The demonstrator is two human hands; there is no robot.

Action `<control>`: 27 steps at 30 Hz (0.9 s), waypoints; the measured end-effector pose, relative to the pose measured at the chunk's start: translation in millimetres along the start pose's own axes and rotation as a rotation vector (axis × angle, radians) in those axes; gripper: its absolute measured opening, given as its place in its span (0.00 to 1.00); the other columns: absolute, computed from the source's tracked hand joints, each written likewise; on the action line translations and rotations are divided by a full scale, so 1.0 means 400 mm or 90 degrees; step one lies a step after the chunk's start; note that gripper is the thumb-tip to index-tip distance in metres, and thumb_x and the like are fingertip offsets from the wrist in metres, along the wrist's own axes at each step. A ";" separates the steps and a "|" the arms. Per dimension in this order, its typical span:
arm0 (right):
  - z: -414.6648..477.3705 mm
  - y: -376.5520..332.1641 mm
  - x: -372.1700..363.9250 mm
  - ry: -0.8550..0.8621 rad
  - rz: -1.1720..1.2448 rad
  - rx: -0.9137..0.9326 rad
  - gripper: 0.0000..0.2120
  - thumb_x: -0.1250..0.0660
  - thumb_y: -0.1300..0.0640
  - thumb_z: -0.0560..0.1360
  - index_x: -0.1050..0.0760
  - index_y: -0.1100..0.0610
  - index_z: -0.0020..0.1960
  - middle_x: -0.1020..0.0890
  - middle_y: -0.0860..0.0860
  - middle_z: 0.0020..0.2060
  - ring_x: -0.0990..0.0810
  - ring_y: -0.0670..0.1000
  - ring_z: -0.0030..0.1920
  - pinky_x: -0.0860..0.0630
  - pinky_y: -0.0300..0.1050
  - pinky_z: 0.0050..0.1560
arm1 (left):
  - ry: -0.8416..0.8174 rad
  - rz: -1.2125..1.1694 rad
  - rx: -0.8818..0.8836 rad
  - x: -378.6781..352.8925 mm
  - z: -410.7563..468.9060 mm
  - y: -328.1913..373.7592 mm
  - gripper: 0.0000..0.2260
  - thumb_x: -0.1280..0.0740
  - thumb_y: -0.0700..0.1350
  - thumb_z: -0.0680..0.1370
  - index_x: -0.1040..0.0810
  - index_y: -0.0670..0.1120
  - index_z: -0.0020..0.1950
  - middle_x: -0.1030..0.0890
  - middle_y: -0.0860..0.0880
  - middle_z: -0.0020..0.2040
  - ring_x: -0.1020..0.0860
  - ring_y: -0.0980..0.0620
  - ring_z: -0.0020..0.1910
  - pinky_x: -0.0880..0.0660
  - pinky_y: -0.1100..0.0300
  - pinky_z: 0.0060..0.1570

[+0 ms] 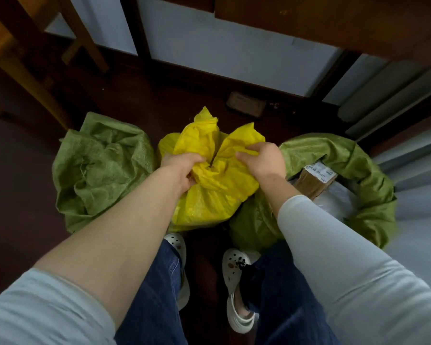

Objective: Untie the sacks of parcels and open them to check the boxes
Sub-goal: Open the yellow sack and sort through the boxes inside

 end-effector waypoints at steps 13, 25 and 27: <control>-0.082 -0.046 -0.008 -0.483 -0.435 0.015 0.12 0.33 0.52 0.73 0.25 0.57 0.33 0.24 0.51 0.22 0.28 0.48 0.23 0.31 0.34 0.26 | 0.086 0.026 -0.054 0.065 0.084 0.077 0.61 0.26 0.71 0.37 0.31 0.51 0.68 0.24 0.46 0.62 0.23 0.39 0.56 0.26 0.38 0.55; 0.050 -0.120 -0.100 -0.164 -0.373 0.168 0.61 0.21 0.50 0.61 0.64 0.50 0.76 0.62 0.54 0.76 0.60 0.59 0.76 0.53 0.71 0.71 | 0.002 0.150 -0.030 0.094 0.069 0.092 0.52 0.38 0.77 0.53 0.33 0.49 0.70 0.26 0.44 0.66 0.25 0.40 0.61 0.30 0.41 0.62; 0.054 -0.097 -0.111 -0.151 -0.405 0.077 0.64 0.21 0.50 0.61 0.68 0.50 0.75 0.66 0.57 0.75 0.62 0.62 0.76 0.52 0.74 0.68 | 0.054 0.156 -0.065 0.110 0.058 0.103 0.42 0.38 0.72 0.65 0.35 0.46 0.71 0.28 0.44 0.68 0.27 0.40 0.63 0.31 0.43 0.64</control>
Point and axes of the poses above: each hand's wrist, its own z-axis towards the middle knuckle, its own x-axis out of the back of the hand, y = z × x, the point moved 2 cm from there along z, towards the middle knuckle
